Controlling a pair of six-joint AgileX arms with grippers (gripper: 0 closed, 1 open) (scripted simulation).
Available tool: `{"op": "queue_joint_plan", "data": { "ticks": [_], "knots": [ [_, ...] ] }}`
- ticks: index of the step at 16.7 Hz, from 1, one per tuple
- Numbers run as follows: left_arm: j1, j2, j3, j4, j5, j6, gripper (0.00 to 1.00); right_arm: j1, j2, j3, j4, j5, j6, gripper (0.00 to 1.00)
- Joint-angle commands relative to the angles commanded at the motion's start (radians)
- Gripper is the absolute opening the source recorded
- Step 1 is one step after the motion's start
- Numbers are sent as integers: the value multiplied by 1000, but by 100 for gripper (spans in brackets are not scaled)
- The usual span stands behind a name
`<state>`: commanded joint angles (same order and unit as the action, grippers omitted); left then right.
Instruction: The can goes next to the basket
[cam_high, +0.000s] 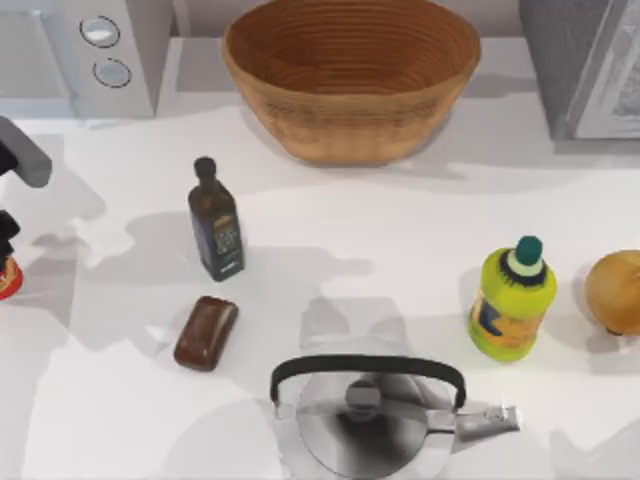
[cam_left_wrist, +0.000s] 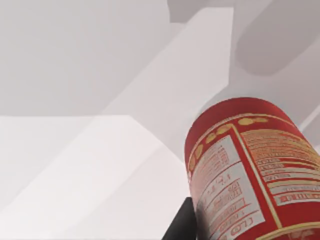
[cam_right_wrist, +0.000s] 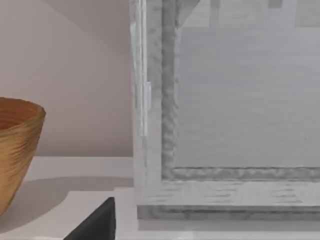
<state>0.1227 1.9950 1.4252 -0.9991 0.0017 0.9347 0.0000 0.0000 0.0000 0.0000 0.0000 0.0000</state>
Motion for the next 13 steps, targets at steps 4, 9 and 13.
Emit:
{"op": "queue_joint_plan", "data": {
  "ticks": [4,9,13],
  "knots": [
    [0,0,0,0,0,0,0,0,0,0,0,0,0,100],
    [-2,-2,0,0,0,1,0,0,0,0,0,0,0,100],
    [-35,-5,63,-20,10,-49,0,0,0,0,0,0,0,100]
  ]
}}
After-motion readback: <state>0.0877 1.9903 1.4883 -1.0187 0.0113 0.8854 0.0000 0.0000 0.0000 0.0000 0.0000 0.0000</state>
